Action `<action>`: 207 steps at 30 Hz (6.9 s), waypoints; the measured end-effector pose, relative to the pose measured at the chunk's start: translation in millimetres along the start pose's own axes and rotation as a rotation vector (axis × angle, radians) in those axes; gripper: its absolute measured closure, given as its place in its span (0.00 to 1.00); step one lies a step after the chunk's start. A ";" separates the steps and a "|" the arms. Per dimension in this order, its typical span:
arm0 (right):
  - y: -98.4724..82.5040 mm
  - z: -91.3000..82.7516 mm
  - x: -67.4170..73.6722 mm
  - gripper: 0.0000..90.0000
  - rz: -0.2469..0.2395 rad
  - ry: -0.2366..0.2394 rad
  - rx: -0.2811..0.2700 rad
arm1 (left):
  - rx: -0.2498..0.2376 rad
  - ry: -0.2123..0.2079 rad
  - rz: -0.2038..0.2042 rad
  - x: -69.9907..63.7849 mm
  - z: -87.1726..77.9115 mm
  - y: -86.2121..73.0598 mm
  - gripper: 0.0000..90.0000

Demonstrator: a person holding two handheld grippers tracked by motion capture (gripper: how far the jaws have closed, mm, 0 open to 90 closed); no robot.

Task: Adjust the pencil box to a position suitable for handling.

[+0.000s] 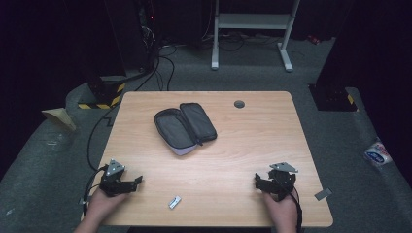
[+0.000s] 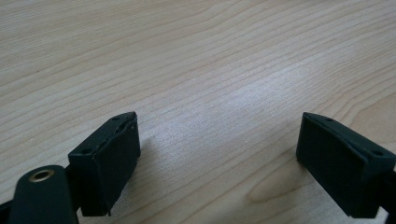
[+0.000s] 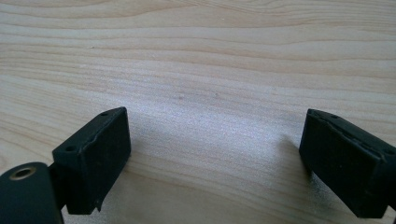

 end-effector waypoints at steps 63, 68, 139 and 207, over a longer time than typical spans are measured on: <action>-0.3 -1.4 2.6 0.13 -0.019 0.014 -0.013 | -0.072 -0.148 0.060 -72.9 13.6 50.9 0.28; -0.4 -1.6 2.6 0.13 -0.028 0.018 -0.015 | -0.084 -0.185 0.057 -83.7 17.1 57.9 0.28; -0.2 -2.1 4.5 0.14 -0.057 0.038 -0.025 | -0.001 -0.324 0.157 -174.8 81.6 85.0 0.97; -0.7 -3.2 4.7 0.17 -0.053 0.040 -0.030 | -0.066 -0.242 -0.022 -87.2 49.2 68.6 0.79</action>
Point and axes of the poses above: each handheld gripper's, and its own axes: z roughly forward along the jaws, y roughly out of its top, x roughly to its left, the point moved 4 cm from there along z, roughly forward along the jaws, and after that the axes turned 15 degrees about -z, right-handed, at the moved point
